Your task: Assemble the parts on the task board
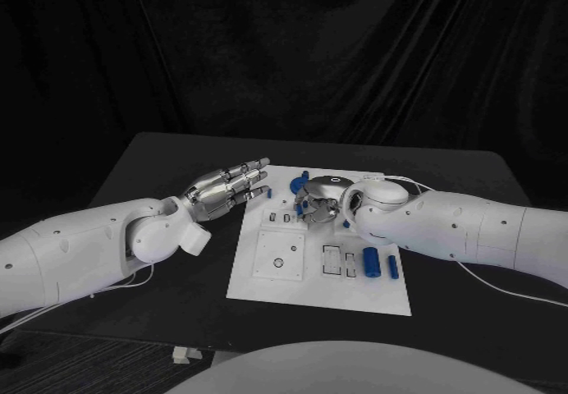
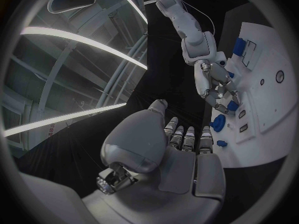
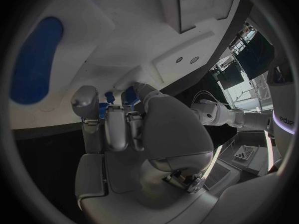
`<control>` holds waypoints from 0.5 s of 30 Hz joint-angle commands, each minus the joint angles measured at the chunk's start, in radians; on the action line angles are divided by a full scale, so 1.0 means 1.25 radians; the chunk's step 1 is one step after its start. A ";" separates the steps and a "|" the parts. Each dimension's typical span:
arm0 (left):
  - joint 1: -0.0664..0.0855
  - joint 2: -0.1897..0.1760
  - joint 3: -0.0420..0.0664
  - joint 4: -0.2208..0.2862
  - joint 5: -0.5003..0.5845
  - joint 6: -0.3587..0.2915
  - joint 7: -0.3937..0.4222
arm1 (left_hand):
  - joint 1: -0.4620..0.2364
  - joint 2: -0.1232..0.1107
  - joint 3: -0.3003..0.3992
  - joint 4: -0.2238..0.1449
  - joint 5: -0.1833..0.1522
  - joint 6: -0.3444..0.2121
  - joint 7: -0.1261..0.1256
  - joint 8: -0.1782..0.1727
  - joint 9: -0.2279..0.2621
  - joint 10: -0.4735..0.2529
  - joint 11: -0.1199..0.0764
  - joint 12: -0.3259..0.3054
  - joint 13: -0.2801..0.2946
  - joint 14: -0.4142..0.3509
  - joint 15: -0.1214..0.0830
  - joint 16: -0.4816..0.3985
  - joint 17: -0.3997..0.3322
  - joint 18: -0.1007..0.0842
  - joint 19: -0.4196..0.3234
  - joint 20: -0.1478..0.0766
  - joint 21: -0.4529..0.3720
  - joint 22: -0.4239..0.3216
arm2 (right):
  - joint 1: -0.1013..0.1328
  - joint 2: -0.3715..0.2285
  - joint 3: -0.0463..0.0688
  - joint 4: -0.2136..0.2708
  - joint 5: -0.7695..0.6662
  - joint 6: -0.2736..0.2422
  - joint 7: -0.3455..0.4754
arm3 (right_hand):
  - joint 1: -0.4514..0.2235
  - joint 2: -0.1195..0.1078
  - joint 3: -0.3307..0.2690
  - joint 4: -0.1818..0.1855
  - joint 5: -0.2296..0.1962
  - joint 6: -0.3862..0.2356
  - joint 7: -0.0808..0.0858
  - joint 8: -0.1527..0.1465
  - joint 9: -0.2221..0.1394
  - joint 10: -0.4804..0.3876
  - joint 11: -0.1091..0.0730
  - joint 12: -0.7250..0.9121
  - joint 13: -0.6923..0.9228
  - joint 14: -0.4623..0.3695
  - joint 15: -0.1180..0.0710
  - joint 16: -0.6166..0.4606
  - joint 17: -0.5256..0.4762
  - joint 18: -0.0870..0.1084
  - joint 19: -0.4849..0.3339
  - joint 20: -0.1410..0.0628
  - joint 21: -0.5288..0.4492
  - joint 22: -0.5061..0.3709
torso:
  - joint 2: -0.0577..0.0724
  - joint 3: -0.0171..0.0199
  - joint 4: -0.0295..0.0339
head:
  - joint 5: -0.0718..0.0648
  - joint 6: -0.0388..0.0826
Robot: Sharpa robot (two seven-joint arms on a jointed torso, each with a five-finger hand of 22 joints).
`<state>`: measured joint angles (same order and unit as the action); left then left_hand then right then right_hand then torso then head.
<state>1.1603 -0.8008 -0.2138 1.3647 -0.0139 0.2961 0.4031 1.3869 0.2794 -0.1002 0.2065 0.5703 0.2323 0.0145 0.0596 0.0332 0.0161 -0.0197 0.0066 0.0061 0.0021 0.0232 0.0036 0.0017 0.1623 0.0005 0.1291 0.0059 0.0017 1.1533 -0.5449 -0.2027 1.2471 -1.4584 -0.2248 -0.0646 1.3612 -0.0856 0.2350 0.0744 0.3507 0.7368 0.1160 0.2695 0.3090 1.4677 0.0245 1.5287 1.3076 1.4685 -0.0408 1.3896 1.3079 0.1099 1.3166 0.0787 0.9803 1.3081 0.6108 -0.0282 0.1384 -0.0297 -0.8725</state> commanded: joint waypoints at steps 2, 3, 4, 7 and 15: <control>-0.001 0.002 0.001 0.000 0.001 0.010 0.006 | 0.005 0.002 0.000 -0.002 0.003 -0.001 0.002 0.003 0.001 0.000 0.004 0.000 0.001 -0.002 0.006 -0.003 -0.001 0.008 0.000 0.003 -0.005 -0.001 | -0.008 0.000 -0.004 -0.003 -0.011 0.035 -0.027 | -0.007 -0.007 -0.006 -0.008 -0.045 -0.055 -0.003 -0.032 -0.021 0.018 -0.002 -0.007 0.156 0.013 0.003 0.000 0.080 0.005 -0.002 -0.004 -0.010 0.073 | 0.001 0.0003 0.0003 | -0.002 0.000; -0.001 0.002 0.001 0.000 0.001 0.010 0.006 | 0.005 0.002 0.000 -0.002 0.003 -0.001 0.002 0.003 0.001 0.000 0.004 0.000 0.001 -0.002 0.006 -0.003 -0.001 0.008 0.000 0.003 -0.005 -0.001 | -0.008 -0.001 -0.004 -0.003 -0.011 0.035 -0.027 | -0.009 -0.007 -0.009 -0.008 -0.057 -0.078 -0.005 -0.044 -0.030 0.017 -0.003 -0.008 0.155 0.012 0.002 0.000 0.080 0.006 -0.002 -0.004 -0.013 0.073 | 0.001 0.0004 0.0003 | -0.002 0.000; -0.001 0.002 0.001 0.000 0.001 0.010 0.006 | 0.005 0.002 0.000 -0.002 0.003 -0.001 0.002 0.003 0.001 0.000 0.004 0.000 0.001 -0.002 0.006 -0.003 -0.001 0.008 0.000 0.003 -0.005 -0.001 | -0.008 -0.001 -0.004 -0.003 -0.011 0.035 -0.027 | -0.010 -0.007 -0.012 -0.009 -0.066 -0.096 -0.007 -0.053 -0.038 0.016 -0.005 -0.009 0.154 0.012 0.001 0.000 0.080 0.006 -0.002 -0.005 -0.015 0.074 | 0.001 0.0005 0.0008 | -0.003 0.000; -0.001 0.002 0.001 -0.001 0.001 0.010 0.006 | 0.005 0.002 0.000 -0.002 0.003 -0.001 0.002 0.003 0.001 0.000 0.004 0.000 0.001 -0.002 0.006 -0.003 -0.001 0.008 0.000 0.003 -0.005 -0.001 | -0.008 -0.003 -0.004 -0.003 -0.011 0.031 -0.026 | -0.013 -0.007 -0.021 -0.008 -0.083 -0.171 -0.012 -0.084 -0.070 0.008 -0.008 -0.014 0.148 0.011 -0.001 -0.001 0.079 0.006 -0.003 -0.007 -0.023 0.074 | 0.000 0.0008 0.0010 | -0.004 0.000; -0.001 0.000 0.001 0.000 0.001 0.006 0.007 | 0.004 0.001 0.001 -0.003 0.003 -0.002 0.002 0.003 0.001 0.000 0.003 0.000 0.001 -0.002 0.007 -0.003 -0.001 0.008 0.000 0.003 -0.005 -0.001 | -0.008 -0.020 -0.004 0.011 -0.012 -0.016 -0.009 | 0.000 -0.040 -0.078 0.074 -0.162 -0.318 -0.024 -0.125 -0.142 -0.003 -0.020 -0.022 0.137 0.012 -0.006 0.002 0.082 0.008 0.001 -0.016 -0.037 0.080 | -0.001 0.0008 -0.0012 | -0.002 0.000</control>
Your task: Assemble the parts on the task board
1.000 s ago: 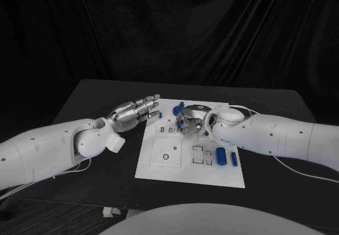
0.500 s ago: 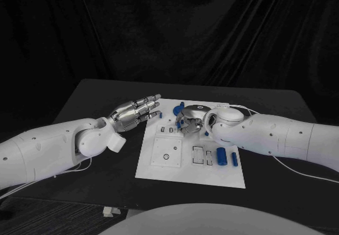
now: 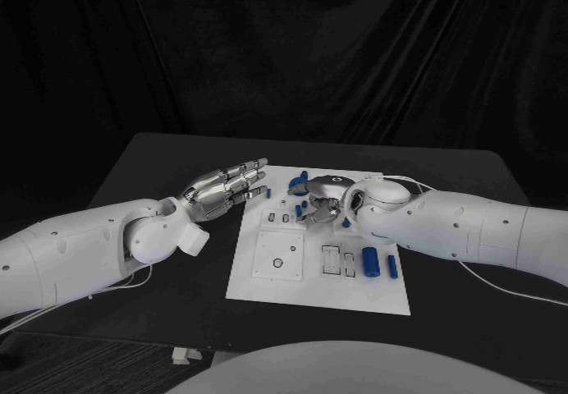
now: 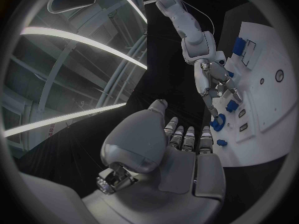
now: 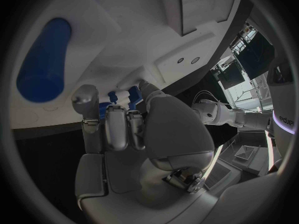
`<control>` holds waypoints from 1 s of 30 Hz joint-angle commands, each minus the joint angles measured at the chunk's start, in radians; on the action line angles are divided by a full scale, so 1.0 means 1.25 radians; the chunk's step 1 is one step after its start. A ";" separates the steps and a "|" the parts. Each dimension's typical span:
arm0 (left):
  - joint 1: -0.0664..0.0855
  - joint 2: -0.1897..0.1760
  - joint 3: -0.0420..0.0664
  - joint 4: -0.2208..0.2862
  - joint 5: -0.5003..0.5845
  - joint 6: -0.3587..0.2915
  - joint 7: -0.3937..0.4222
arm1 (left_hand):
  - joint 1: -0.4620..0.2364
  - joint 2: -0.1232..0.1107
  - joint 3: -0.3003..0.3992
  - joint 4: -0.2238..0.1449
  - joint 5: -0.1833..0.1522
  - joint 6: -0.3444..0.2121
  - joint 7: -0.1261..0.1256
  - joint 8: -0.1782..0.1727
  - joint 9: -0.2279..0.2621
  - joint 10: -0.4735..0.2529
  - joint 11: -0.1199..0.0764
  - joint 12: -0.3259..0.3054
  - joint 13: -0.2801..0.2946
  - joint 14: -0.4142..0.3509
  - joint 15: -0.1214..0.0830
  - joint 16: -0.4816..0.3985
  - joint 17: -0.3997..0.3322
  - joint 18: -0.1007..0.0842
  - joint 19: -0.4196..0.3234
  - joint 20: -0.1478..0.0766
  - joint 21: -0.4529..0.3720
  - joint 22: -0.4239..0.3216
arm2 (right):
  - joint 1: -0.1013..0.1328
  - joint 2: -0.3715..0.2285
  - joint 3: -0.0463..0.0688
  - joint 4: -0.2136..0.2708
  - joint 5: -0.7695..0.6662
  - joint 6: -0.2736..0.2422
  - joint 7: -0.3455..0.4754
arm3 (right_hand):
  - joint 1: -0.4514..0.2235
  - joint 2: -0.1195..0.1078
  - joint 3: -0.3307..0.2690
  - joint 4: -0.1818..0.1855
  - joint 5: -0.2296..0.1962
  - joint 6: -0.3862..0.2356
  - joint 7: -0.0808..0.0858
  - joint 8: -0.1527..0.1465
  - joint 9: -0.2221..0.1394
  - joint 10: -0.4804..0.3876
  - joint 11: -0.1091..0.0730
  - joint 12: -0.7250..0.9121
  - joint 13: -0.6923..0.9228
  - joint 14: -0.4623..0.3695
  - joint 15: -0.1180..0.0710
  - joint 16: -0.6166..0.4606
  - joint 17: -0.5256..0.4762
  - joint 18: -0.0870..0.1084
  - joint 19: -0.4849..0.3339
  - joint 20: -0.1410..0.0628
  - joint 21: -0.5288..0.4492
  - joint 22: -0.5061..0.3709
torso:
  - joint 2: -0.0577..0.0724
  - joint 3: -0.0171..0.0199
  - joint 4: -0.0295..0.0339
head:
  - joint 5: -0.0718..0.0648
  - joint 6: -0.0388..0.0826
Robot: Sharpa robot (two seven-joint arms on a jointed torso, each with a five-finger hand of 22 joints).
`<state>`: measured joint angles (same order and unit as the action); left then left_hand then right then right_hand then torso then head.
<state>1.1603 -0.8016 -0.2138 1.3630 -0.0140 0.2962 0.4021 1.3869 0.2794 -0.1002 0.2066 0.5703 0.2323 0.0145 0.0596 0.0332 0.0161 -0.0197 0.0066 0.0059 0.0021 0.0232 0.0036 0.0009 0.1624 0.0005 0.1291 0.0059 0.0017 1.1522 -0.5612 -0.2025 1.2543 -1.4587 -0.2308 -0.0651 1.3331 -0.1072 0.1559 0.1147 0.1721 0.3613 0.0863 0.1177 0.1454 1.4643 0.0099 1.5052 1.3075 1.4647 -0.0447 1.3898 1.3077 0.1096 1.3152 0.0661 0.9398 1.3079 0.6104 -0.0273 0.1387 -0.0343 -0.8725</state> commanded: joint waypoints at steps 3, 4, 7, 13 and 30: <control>-0.001 0.001 0.001 0.001 0.001 0.004 0.009 | 0.004 0.001 0.001 -0.004 0.003 -0.002 0.002 0.003 0.001 0.000 0.003 0.000 0.001 -0.002 0.007 -0.003 -0.001 0.008 0.000 0.004 -0.005 -0.001 | -0.007 -0.020 -0.004 0.017 -0.011 -0.036 0.002 | 0.059 -0.056 -0.044 0.120 -0.039 -0.034 -0.003 -0.002 -0.022 0.001 -0.006 -0.003 0.137 0.017 -0.004 0.005 0.086 0.008 0.006 -0.008 -0.006 0.083 | -0.001 -0.0003 -0.0016 | 0.001 0.000; -0.001 0.001 0.001 0.000 0.001 0.003 0.009 | 0.004 0.001 0.001 -0.004 0.003 -0.002 0.002 0.003 0.001 0.000 0.004 0.000 0.001 -0.002 0.007 -0.003 -0.001 0.008 0.000 0.004 -0.005 -0.001 | -0.006 -0.026 -0.004 0.025 -0.012 -0.047 0.006 | 0.065 -0.071 -0.061 0.145 -0.054 -0.027 0.001 0.004 -0.022 0.003 -0.006 -0.002 0.138 0.018 -0.006 0.007 0.087 0.005 0.008 -0.005 -0.004 0.084 | -0.001 -0.0003 -0.0017 | 0.002 0.000; -0.001 0.001 0.001 0.001 0.001 -0.003 0.011 | 0.007 -0.003 0.005 -0.014 0.003 0.001 0.003 0.005 0.001 0.000 0.004 0.000 0.001 -0.002 0.009 -0.003 -0.001 0.008 0.000 0.006 -0.005 -0.001 | -0.002 -0.042 -0.004 0.043 -0.011 -0.071 0.015 | 0.060 -0.076 -0.070 0.146 -0.065 -0.015 0.003 0.012 -0.020 0.006 -0.005 0.000 0.141 0.020 -0.006 0.010 0.090 0.005 0.010 -0.005 -0.001 0.086 | -0.001 -0.0001 -0.0014 | 0.003 0.000; 0.000 -0.007 0.001 0.007 -0.032 -0.053 0.036 | 0.013 -0.022 0.041 -0.071 -0.024 0.014 0.020 0.013 0.003 0.015 0.023 0.005 0.006 0.012 0.037 0.017 0.008 0.008 0.009 0.033 0.002 0.004 | 0.038 -0.105 -0.004 0.114 0.031 -0.140 0.043 | 0.038 -0.060 -0.065 0.145 -0.074 0.041 0.012 0.047 -0.008 0.018 0.002 0.008 0.150 0.027 -0.002 0.021 0.099 0.001 0.021 -0.002 0.015 0.091 | -0.001 0.0004 -0.0005 | 0.002 0.000; 0.060 -0.012 0.002 0.006 -0.265 -0.243 0.080 | 0.008 -0.102 0.119 -0.027 -0.210 0.099 0.062 0.031 0.011 0.444 0.166 0.148 0.292 0.323 0.119 0.439 0.082 0.010 0.386 0.117 0.225 0.104 | 0.151 -0.243 -0.004 0.222 0.091 -0.183 0.051 | 0.019 -0.014 -0.045 0.138 -0.078 0.179 0.023 0.167 0.022 0.064 0.009 0.039 0.191 0.048 0.003 0.057 0.130 -0.010 0.057 0.002 0.086 0.109 | -0.011 0.0024 -0.0098 | 0.001 0.000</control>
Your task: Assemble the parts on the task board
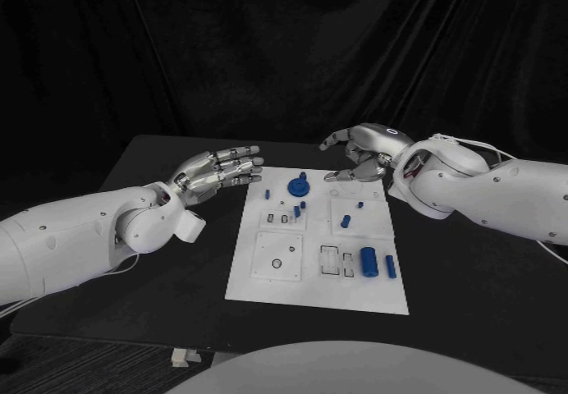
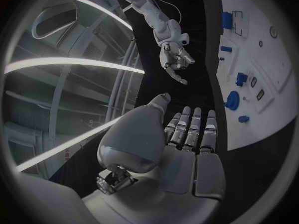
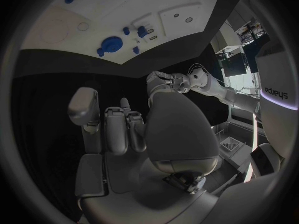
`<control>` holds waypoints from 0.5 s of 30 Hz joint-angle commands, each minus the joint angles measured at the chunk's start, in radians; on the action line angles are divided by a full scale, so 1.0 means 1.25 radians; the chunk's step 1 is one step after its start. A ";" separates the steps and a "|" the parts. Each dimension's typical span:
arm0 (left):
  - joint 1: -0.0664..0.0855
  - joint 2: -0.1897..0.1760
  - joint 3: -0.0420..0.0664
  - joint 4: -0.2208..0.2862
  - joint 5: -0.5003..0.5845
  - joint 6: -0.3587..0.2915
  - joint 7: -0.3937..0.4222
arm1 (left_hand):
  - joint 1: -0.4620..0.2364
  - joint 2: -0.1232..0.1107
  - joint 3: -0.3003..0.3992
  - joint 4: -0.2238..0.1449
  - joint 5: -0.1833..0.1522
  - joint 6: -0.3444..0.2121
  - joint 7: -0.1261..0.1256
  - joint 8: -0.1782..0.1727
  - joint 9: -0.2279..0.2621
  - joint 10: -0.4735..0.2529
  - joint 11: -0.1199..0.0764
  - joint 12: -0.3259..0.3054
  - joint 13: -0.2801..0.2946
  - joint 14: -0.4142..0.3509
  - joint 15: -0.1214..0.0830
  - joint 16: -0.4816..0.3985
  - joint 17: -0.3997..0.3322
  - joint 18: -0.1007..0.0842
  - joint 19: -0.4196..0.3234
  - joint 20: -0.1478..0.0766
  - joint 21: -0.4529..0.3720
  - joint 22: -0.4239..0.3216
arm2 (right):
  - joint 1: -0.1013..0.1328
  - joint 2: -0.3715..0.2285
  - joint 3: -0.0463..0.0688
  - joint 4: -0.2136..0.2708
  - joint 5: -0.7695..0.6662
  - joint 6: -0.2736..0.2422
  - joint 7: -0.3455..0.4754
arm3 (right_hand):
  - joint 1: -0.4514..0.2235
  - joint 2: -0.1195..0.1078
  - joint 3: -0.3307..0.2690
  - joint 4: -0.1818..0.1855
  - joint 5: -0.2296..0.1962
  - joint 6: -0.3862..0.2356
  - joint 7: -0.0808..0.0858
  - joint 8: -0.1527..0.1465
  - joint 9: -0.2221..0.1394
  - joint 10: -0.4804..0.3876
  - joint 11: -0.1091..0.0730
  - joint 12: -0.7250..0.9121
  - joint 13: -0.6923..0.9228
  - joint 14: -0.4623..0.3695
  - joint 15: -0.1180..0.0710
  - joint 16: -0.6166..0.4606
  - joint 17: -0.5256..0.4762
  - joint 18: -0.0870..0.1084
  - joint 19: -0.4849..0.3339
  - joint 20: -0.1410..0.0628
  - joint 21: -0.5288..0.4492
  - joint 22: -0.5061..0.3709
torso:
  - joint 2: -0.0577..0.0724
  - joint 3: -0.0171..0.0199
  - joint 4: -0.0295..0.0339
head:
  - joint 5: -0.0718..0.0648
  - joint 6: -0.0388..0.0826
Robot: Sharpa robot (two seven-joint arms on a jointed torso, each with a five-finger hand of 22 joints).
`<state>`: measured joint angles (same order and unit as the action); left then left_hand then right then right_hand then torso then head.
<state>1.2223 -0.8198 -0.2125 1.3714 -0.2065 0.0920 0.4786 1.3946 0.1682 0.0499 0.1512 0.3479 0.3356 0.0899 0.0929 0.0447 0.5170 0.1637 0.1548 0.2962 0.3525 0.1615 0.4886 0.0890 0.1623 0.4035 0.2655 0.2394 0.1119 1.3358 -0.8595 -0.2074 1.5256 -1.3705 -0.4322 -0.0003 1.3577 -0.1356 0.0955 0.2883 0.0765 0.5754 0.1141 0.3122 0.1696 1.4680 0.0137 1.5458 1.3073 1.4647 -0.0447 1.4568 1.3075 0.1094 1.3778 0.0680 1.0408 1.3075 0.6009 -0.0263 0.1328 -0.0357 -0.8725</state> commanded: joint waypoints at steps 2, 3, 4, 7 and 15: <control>0.029 0.007 0.001 -0.005 -0.179 -0.093 -0.016 | 0.006 -0.020 -0.002 0.034 -0.060 0.062 0.020 0.019 0.008 0.103 0.028 0.077 0.130 0.100 0.012 0.112 0.033 0.010 0.116 0.010 0.073 0.030 | 0.007 -0.012 0.000 0.007 0.022 -0.007 -0.012 | 0.000 0.013 0.003 -0.003 -0.002 0.015 0.000 0.028 0.007 0.064 0.006 0.009 0.194 0.049 0.003 0.006 0.133 -0.011 0.010 0.000 0.012 0.110 | -0.005 0.0023 -0.0073 | 0.003 0.000; 0.037 0.009 0.001 -0.007 -0.211 -0.093 -0.036 | 0.005 -0.026 -0.007 0.046 -0.080 0.081 0.028 0.024 0.010 0.125 0.030 0.105 0.178 0.125 0.015 0.148 0.046 0.009 0.140 0.012 0.090 0.038 | 0.008 -0.015 0.000 0.009 0.022 -0.001 -0.017 | 0.000 0.014 0.003 -0.003 -0.002 0.016 0.000 0.032 0.008 0.065 0.006 0.009 0.195 0.049 0.003 0.007 0.133 -0.011 0.011 0.000 0.014 0.111 | -0.006 0.0026 -0.0082 | 0.002 0.000; 0.044 0.012 0.001 -0.009 -0.236 -0.089 -0.052 | 0.003 -0.032 -0.013 0.058 -0.097 0.110 0.036 0.033 0.013 0.149 0.028 0.139 0.229 0.156 0.014 0.188 0.063 0.010 0.175 0.012 0.111 0.048 | 0.009 -0.018 0.000 0.010 0.023 0.003 -0.020 | 0.000 0.014 0.003 -0.003 -0.002 0.016 0.000 0.032 0.008 0.065 0.006 0.009 0.195 0.049 0.003 0.007 0.133 -0.011 0.011 0.000 0.014 0.111 | -0.007 0.0027 -0.0086 | 0.001 0.000; 0.064 0.023 0.001 -0.018 -0.300 -0.070 -0.106 | 0.001 -0.044 -0.037 0.096 -0.124 0.172 0.047 0.057 0.018 0.169 0.028 0.275 0.378 0.192 0.005 0.306 0.117 0.011 0.257 0.005 0.155 0.069 | 0.010 -0.025 0.000 0.015 0.023 0.010 -0.027 | 0.001 0.016 0.003 -0.004 -0.001 0.017 0.000 0.034 0.009 0.065 0.006 0.009 0.195 0.049 0.003 0.006 0.133 -0.011 0.010 0.000 0.013 0.110 | -0.010 0.0039 -0.0113 | 0.000 0.000; 0.125 0.064 0.001 -0.041 -0.441 0.011 -0.274 | -0.092 -0.027 -0.140 0.099 -0.219 0.253 0.071 0.165 0.033 0.555 -0.015 1.002 0.872 0.431 -0.037 0.802 0.644 0.000 0.324 -0.051 0.463 0.290 | 0.010 -0.040 0.000 0.021 0.026 0.029 -0.048 | 0.001 0.020 0.004 -0.004 0.001 0.015 -0.001 0.039 0.010 0.064 0.005 0.008 0.194 0.048 0.003 0.003 0.130 -0.011 0.010 0.000 0.012 0.110 | -0.017 0.0075 -0.0191 | -0.006 0.000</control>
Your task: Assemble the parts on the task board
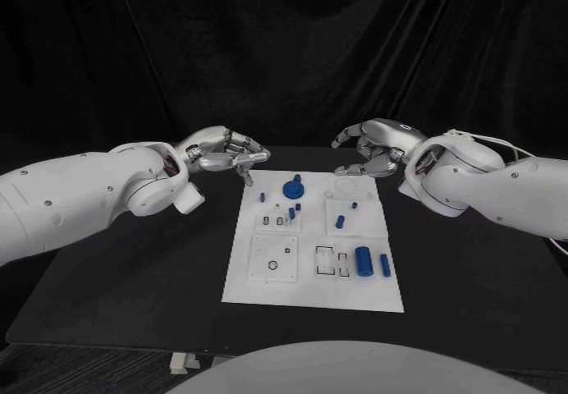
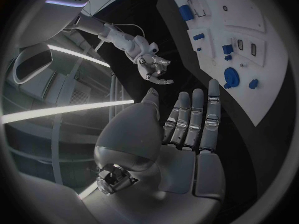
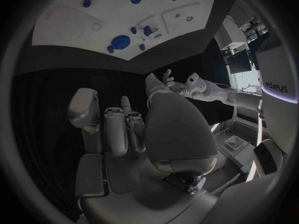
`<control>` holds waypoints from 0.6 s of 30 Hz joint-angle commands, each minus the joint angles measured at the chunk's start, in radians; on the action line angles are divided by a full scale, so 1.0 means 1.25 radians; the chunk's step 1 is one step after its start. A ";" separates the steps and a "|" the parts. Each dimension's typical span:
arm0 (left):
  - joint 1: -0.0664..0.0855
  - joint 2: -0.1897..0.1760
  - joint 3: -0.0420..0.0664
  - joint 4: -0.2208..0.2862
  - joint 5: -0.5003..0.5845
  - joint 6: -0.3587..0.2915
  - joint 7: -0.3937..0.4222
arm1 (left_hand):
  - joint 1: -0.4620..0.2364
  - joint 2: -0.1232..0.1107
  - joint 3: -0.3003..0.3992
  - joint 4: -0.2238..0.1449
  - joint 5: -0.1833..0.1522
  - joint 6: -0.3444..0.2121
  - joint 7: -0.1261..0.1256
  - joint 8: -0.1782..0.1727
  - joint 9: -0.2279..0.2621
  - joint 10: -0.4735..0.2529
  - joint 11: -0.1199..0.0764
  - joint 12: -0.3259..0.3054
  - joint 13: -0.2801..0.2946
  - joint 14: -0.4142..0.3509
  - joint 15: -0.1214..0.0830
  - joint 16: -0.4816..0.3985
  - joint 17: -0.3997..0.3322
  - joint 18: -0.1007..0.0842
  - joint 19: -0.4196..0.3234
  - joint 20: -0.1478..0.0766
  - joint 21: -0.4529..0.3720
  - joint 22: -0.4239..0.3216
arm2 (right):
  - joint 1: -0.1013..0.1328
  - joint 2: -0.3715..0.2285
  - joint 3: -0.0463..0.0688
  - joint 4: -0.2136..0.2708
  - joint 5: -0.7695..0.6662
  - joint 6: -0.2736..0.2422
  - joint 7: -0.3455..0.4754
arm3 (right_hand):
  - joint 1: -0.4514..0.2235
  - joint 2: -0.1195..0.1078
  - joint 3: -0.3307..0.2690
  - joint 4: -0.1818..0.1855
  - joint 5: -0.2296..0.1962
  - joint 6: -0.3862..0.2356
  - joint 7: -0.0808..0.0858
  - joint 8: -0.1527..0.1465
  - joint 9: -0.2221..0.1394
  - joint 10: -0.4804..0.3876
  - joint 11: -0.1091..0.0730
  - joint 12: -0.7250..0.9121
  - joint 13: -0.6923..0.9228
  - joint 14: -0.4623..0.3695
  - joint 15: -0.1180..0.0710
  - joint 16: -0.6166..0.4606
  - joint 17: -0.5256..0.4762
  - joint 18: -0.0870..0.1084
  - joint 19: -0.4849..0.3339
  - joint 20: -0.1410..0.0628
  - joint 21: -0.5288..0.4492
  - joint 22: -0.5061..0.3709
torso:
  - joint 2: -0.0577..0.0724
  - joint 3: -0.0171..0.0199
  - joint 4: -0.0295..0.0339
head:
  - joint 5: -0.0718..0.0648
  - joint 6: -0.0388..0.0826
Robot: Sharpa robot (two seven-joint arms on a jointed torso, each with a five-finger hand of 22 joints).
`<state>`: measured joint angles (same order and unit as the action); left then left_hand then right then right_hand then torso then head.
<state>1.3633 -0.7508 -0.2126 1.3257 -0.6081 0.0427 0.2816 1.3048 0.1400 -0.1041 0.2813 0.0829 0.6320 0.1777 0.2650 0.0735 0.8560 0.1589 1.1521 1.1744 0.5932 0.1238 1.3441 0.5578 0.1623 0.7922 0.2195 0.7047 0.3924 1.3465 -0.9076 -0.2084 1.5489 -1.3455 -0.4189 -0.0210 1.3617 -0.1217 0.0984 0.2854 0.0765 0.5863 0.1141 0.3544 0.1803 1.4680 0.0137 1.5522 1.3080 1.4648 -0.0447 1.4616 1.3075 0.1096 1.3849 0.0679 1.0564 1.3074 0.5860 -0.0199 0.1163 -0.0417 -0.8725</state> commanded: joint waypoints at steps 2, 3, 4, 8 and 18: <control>0.024 0.020 0.001 -0.009 -0.137 0.062 -0.147 | -0.019 0.011 -0.025 0.006 -0.009 0.017 0.007 0.089 0.039 0.481 -0.021 0.310 0.276 0.448 -0.017 0.190 0.508 -0.027 0.025 -0.038 0.332 0.305 | 0.000 -0.003 0.000 0.001 0.006 0.023 -0.035 | -0.003 0.010 0.002 -0.001 0.001 0.006 -0.002 0.006 0.001 0.063 0.005 0.003 0.193 0.048 0.003 -0.001 0.130 -0.011 0.004 0.000 -0.001 0.110 | -0.005 0.0038 -0.0101 | 0.004 0.000; 0.031 0.027 0.001 -0.012 -0.144 0.068 -0.165 | -0.029 0.003 -0.037 0.003 -0.010 0.042 0.006 0.133 0.065 0.572 -0.023 0.335 0.317 0.635 -0.022 0.195 0.676 -0.059 0.187 -0.044 0.483 0.529 | -0.001 -0.004 0.000 0.001 0.007 0.027 -0.038 | -0.003 0.012 0.002 -0.001 0.002 0.005 -0.002 0.007 0.001 0.062 0.005 0.002 0.192 0.048 0.003 -0.001 0.129 -0.011 0.003 0.000 -0.002 0.110 | -0.005 0.0042 -0.0117 | 0.006 0.000; 0.036 0.035 0.001 -0.016 -0.150 0.074 -0.183 | -0.032 0.008 -0.039 0.003 -0.010 0.034 0.006 0.154 0.081 0.572 -0.025 0.335 0.317 0.669 -0.024 0.194 0.708 -0.065 0.210 -0.046 0.525 0.585 | -0.003 -0.005 0.000 0.000 0.007 0.030 -0.040 | -0.003 0.012 0.002 -0.001 0.002 0.005 -0.002 0.007 0.001 0.062 0.005 0.002 0.192 0.048 0.003 -0.001 0.129 -0.011 0.003 0.000 -0.002 0.110 | -0.006 0.0050 -0.0130 | 0.008 0.000; 0.051 0.071 0.001 -0.036 -0.163 0.099 -0.252 | -0.052 0.006 -0.054 0.002 -0.011 0.074 -0.019 0.288 0.188 0.572 -0.048 0.335 0.317 0.782 -0.049 0.181 0.810 -0.098 0.451 -0.051 0.651 0.819 | -0.010 -0.006 0.000 -0.005 0.008 0.042 -0.047 | -0.004 0.017 0.002 -0.001 0.005 0.002 -0.003 0.012 0.002 0.062 0.004 0.002 0.192 0.047 0.002 -0.003 0.128 -0.010 0.002 0.000 -0.003 0.109 | -0.006 0.0068 -0.0165 | 0.015 0.000; 0.057 0.154 0.001 -0.077 -0.207 0.212 -0.458 | -0.130 0.026 -0.078 0.003 -0.009 0.089 -0.060 0.435 0.395 0.572 -0.088 0.335 0.317 0.782 -0.089 0.181 0.810 -0.111 0.541 -0.073 0.674 0.886 | -0.029 0.005 0.000 -0.019 0.011 0.062 -0.054 | -0.007 0.028 0.002 -0.002 0.019 -0.002 -0.003 0.025 0.005 0.062 0.004 0.002 0.192 0.047 0.001 -0.002 0.129 -0.010 0.001 -0.001 -0.004 0.109 | -0.004 0.0036 -0.0199 | 0.026 0.000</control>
<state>1.4322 -0.5692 -0.2121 1.2340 -0.8118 0.2093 -0.1429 1.1498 0.1717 -0.1956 0.2854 0.0746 0.7390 0.1078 0.8025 0.5529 1.4665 0.0547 1.5674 1.3081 1.4668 0.0190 1.5742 1.3081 0.0369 1.4601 0.1303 1.5416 1.3081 1.3148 -0.9029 -0.2086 1.5281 -1.3357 -0.3669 -0.0610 1.3526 -0.0970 0.0984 0.2854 0.0942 0.5863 0.1142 0.3827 0.1853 1.4680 0.0137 1.5522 1.3078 1.4648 -0.0446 1.4614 1.3074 0.1096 1.3849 0.0680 1.0563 1.3081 0.5795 -0.0124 0.0937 -0.0123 -0.8725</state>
